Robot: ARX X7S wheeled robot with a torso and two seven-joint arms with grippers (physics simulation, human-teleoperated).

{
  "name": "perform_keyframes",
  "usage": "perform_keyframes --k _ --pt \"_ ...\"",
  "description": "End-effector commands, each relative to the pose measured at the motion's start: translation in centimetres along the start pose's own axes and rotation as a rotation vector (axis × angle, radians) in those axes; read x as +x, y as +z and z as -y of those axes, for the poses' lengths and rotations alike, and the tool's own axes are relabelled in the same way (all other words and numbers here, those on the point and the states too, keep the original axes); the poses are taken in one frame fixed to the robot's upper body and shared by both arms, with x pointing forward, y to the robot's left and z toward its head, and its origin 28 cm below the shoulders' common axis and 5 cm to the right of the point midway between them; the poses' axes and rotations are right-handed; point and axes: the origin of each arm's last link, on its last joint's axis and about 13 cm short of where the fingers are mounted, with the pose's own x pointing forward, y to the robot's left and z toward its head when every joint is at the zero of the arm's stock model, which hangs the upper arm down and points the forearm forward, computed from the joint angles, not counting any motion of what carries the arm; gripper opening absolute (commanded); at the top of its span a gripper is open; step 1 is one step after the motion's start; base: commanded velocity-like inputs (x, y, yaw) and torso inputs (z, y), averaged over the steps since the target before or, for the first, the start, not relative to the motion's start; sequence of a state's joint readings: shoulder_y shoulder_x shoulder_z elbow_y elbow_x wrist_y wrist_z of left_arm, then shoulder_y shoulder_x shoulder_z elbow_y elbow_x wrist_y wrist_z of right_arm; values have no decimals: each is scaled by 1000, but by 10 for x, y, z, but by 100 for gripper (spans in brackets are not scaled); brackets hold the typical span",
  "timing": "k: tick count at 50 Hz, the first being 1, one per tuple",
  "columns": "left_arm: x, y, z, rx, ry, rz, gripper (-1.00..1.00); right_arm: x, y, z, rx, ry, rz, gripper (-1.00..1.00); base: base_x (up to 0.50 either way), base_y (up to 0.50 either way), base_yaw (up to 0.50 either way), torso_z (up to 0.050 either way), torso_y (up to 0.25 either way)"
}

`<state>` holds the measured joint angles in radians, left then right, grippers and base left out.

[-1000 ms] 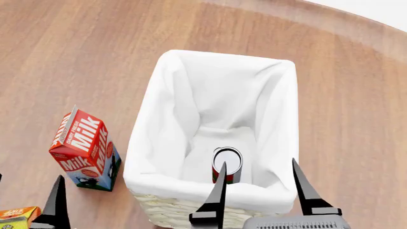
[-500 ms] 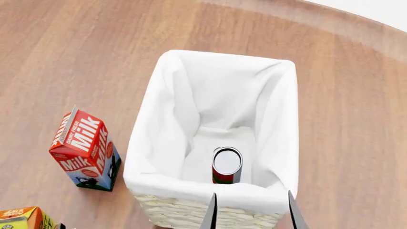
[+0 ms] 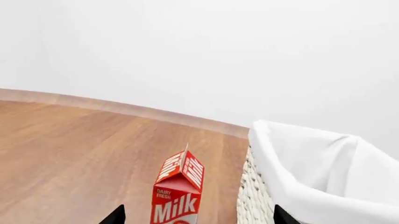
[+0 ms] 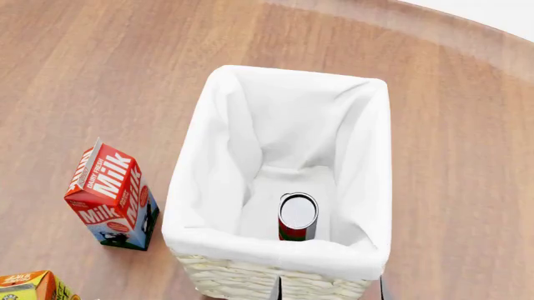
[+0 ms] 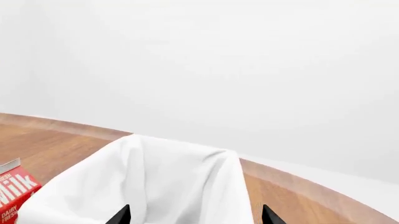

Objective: Pick up the tomato sauce, and put it in the basket.

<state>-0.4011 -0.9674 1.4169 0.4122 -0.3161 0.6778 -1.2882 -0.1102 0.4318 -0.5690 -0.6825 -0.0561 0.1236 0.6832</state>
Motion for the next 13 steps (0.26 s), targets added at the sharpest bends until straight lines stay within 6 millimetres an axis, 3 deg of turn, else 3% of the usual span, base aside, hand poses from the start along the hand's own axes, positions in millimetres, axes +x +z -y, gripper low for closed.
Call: perform_keyframes --k 1,13 --pt "2 9 -4 2 22 22 100 -3 8 4 -5 -17 10 100 0 0 0 0 0" --pt "5 18 -9 10 47 46 100 -5 15 14 -30 -57 16 100 0 0 0 0 0"
